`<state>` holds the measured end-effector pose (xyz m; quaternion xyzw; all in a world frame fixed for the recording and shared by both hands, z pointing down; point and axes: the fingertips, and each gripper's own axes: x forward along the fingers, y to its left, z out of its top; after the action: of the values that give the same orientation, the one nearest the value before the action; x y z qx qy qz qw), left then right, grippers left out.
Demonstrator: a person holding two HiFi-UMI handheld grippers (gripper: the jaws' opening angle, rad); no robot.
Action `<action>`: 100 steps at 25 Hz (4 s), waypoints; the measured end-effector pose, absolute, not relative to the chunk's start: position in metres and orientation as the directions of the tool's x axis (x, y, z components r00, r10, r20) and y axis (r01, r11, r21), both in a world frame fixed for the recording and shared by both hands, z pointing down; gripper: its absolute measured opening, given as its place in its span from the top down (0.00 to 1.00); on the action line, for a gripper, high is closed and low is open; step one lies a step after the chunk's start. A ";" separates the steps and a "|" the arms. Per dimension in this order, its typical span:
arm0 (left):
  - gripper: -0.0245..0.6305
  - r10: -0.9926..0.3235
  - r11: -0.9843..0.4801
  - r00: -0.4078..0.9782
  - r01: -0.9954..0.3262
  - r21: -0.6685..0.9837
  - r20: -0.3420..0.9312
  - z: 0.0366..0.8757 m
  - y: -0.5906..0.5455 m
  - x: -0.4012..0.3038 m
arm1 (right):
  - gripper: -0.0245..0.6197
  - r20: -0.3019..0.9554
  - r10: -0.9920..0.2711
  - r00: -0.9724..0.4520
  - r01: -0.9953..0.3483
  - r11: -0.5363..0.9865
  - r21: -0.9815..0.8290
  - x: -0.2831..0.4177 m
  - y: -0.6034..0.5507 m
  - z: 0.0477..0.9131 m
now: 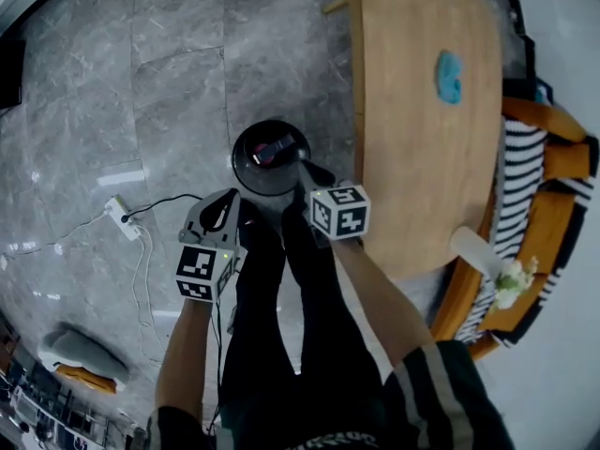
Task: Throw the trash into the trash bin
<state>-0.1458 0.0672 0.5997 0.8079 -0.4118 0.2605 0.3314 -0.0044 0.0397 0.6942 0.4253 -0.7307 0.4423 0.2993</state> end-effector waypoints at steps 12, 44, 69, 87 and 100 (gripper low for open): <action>0.96 -0.472 -0.580 0.602 -0.762 0.287 0.643 0.557 0.007 -0.067 | 0.96 0.709 -0.578 -0.404 -0.914 0.225 -0.338 0.077 -0.005 0.610; 0.96 -0.316 -0.759 0.739 -0.573 0.309 0.595 0.536 -0.056 0.122 | 0.78 0.642 -0.759 -0.113 -0.973 -0.045 -0.225 0.305 -0.073 0.565; 0.96 -0.306 -0.713 0.675 -0.630 0.308 0.672 0.580 -0.082 0.088 | 0.78 0.864 -0.504 -0.012 -0.996 -0.072 -0.056 0.415 -0.208 0.679; 0.96 -0.336 -0.689 0.652 -0.662 0.295 0.679 0.571 -0.070 0.050 | 0.95 0.824 -0.567 -0.004 -0.999 0.029 0.016 0.390 -0.197 0.642; 0.96 -0.412 -0.670 0.646 -0.693 0.268 0.643 0.536 -0.028 0.004 | 0.95 0.670 -0.724 -0.165 -0.986 0.119 -0.114 0.299 -0.190 0.537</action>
<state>0.0044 -0.0280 0.5360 0.8708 -0.3171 0.2765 0.2543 0.2987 -0.1904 0.5369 0.6022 -0.7102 0.2791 0.2348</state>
